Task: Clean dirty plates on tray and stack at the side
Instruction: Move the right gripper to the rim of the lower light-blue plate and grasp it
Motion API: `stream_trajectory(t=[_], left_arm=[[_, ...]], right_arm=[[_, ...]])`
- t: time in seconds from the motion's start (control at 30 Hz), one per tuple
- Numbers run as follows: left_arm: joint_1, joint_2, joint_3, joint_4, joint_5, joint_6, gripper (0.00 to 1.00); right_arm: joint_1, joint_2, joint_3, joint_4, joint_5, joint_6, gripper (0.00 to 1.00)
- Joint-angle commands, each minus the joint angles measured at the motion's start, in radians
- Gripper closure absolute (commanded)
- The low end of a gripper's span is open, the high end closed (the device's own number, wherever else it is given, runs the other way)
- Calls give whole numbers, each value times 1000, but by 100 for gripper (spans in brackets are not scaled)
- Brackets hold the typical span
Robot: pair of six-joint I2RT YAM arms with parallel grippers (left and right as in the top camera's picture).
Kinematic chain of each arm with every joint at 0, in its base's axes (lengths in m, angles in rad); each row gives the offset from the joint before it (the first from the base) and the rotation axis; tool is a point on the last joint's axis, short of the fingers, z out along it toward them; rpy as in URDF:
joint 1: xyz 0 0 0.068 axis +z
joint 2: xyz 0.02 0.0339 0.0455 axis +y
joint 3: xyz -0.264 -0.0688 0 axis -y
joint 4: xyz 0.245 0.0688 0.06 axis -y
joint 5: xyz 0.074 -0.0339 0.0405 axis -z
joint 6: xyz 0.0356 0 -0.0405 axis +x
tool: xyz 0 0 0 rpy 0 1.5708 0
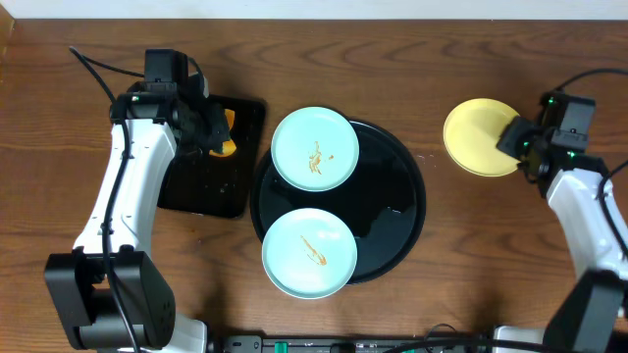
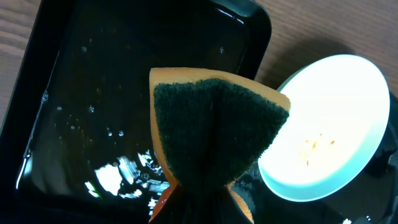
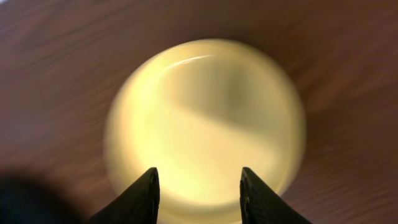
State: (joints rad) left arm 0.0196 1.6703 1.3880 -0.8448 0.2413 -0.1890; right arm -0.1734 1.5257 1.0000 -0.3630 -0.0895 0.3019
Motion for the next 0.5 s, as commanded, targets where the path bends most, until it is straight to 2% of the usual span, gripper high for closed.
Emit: stream_trajectory(t=[0.0,0.2,0.47], left_arm=[[5,2,8,-12,13,24,92],[5,2,8,-34,12,34,92],[5,2,8,-34,11,40,92]], right_arm=[[90,-63,10,-90,-208,-66,60],[317,-91,9,-312,-311,-68,59],[595,-14,-4,-451,-308,-39,64]])
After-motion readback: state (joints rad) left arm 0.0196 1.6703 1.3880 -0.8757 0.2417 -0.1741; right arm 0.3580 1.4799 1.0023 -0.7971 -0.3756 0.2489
